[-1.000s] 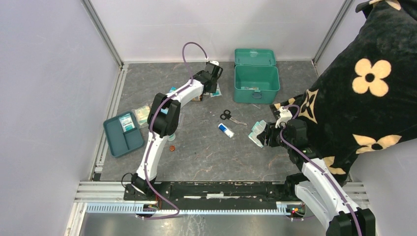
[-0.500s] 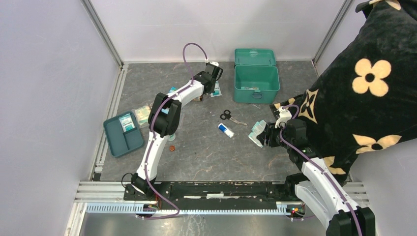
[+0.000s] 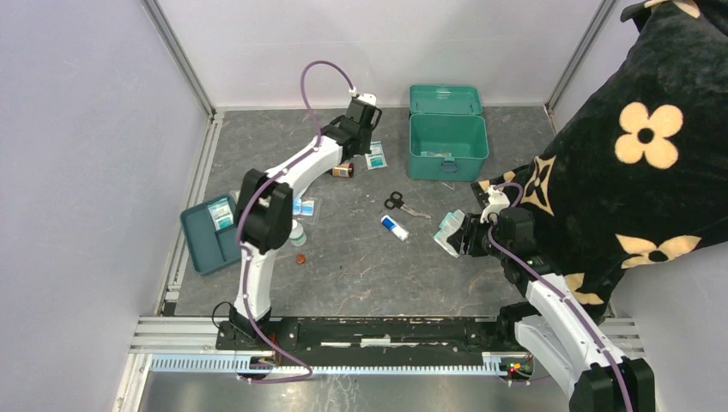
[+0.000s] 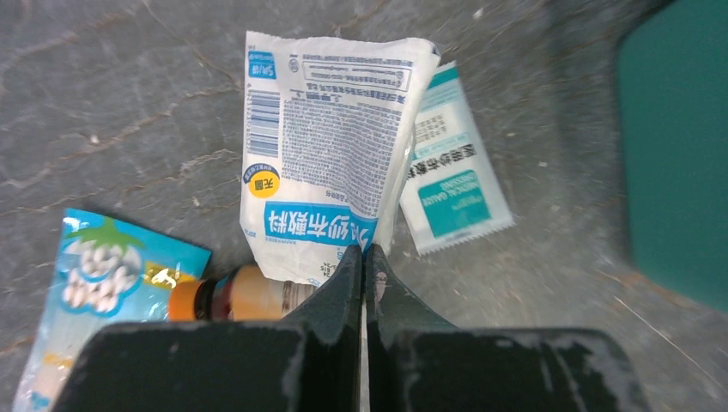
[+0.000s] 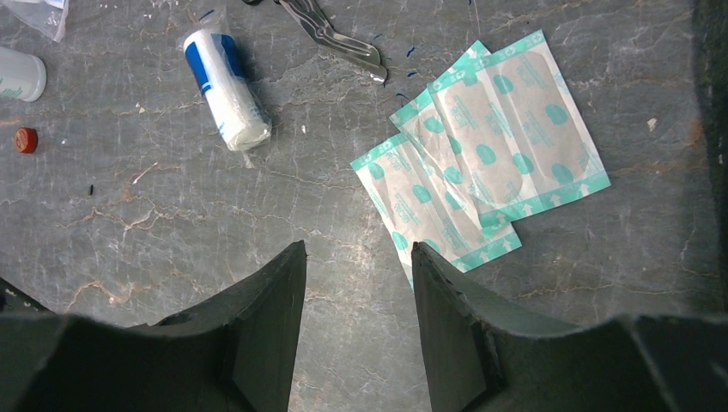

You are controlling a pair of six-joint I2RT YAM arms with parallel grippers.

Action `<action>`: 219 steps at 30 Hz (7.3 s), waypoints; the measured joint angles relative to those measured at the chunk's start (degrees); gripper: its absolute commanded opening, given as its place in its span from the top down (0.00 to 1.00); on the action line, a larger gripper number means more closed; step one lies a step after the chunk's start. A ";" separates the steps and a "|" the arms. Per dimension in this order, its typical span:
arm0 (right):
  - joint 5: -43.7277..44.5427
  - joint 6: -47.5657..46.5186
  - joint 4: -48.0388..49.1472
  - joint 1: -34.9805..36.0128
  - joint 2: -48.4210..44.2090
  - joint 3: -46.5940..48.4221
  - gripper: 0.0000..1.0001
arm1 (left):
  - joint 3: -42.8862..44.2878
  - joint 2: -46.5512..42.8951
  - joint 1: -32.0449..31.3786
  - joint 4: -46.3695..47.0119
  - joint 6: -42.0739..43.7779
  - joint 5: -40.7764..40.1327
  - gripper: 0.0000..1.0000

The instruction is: Organize the medicine kit

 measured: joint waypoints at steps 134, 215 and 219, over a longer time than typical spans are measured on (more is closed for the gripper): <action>12.66 0.44 6.14 -5.22 20.96 33.05 0.49 | -35.98 -39.56 11.15 -3.85 -11.39 7.39 0.08; -1.79 1.16 0.52 -5.22 2.73 14.88 0.47 | -19.37 -14.97 31.67 -6.93 5.81 27.80 0.98; -2.08 2.62 0.63 -5.22 2.73 14.84 0.44 | -21.44 -23.47 31.67 -4.17 3.80 27.36 0.98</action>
